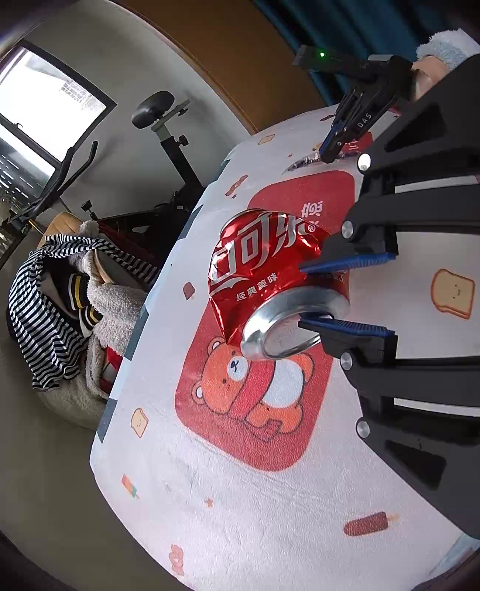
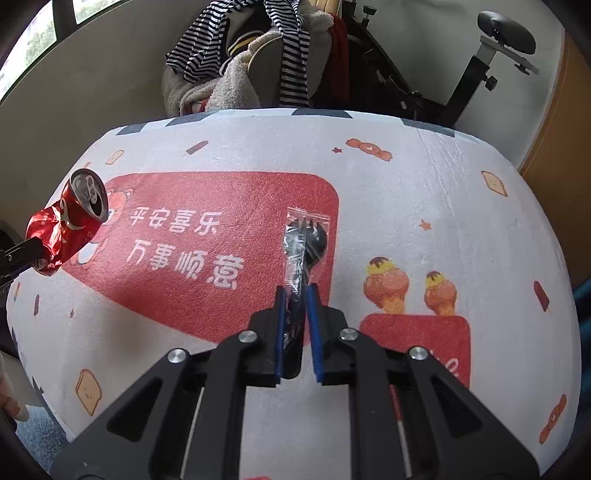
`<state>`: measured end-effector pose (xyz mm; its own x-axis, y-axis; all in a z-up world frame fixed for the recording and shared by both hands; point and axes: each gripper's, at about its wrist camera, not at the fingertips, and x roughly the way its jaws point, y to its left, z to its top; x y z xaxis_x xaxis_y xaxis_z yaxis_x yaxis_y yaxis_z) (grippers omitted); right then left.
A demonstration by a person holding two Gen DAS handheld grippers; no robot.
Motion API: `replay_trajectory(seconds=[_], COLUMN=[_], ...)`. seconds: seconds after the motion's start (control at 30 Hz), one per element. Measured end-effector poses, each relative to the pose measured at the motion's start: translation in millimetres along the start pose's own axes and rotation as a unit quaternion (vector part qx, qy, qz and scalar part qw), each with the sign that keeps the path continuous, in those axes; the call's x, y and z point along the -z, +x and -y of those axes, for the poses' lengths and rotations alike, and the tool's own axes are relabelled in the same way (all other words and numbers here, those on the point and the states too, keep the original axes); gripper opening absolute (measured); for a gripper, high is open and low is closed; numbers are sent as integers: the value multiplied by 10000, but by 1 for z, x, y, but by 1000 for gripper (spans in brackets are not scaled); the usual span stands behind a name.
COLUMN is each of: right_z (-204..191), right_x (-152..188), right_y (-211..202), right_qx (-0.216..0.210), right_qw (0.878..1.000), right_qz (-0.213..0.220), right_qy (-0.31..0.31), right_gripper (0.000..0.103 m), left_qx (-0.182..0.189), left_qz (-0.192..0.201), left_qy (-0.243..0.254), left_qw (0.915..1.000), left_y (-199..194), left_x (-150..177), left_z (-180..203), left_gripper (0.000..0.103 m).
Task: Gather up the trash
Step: 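Grasp the crushed red cola can with the left gripper while the right grasps the wrapped utensil, then carry the can over the bin and open the left gripper while the right carries the utensil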
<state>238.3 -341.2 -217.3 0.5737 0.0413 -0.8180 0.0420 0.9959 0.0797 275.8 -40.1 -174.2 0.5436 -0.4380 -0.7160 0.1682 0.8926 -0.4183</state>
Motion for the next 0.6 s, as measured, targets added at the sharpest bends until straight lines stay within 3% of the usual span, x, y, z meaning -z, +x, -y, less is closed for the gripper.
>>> replay_trajectory(seconds=[0.6], right_z=[-17], right_x=[63], right_y=[-101], right_qx=[-397], right_qw=[9973], right_qz=[577], right_qy=[-234], right_gripper=[15], left_qx=[-53], left_qz=[45], left_qy=[510], left_qw=[9987], left_y=[-73], left_x=[79], left_z=[3], left_gripper=[24])
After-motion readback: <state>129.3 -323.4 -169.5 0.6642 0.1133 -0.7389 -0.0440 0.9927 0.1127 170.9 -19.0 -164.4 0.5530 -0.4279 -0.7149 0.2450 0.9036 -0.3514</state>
